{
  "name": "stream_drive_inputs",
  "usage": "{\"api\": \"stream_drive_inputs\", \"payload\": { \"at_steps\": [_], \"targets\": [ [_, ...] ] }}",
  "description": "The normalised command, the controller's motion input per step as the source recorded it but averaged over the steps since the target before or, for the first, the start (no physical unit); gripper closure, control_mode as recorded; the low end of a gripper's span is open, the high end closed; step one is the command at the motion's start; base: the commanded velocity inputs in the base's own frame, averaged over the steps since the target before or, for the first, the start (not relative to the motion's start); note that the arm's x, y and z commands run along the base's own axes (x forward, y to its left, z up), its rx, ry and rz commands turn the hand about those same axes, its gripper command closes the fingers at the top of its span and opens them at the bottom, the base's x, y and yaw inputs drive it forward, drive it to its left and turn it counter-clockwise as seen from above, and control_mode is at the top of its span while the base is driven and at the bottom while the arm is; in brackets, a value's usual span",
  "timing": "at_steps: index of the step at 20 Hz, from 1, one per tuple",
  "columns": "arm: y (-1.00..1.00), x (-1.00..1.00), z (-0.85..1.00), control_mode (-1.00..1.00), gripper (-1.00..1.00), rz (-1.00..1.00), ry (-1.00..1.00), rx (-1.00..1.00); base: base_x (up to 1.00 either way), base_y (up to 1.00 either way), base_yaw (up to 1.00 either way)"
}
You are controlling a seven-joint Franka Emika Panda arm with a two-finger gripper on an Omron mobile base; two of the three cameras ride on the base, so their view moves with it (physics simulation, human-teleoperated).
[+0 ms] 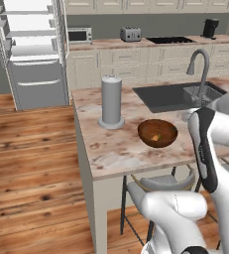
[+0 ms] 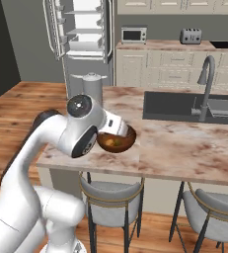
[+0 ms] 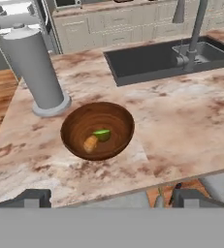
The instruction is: Retrieve the kiwi and tangerine from the fridge and place them into the bowl on the dining table.
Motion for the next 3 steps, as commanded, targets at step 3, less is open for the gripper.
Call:
{"api": "stream_drive_inputs", "payload": {
  "at_steps": [3],
  "targets": [
    [0.0, -1.0, 0.22, -1.0, -1.0, 0.0, -0.13, -0.01, 0.0, 0.0, 0.0]
  ]
}}
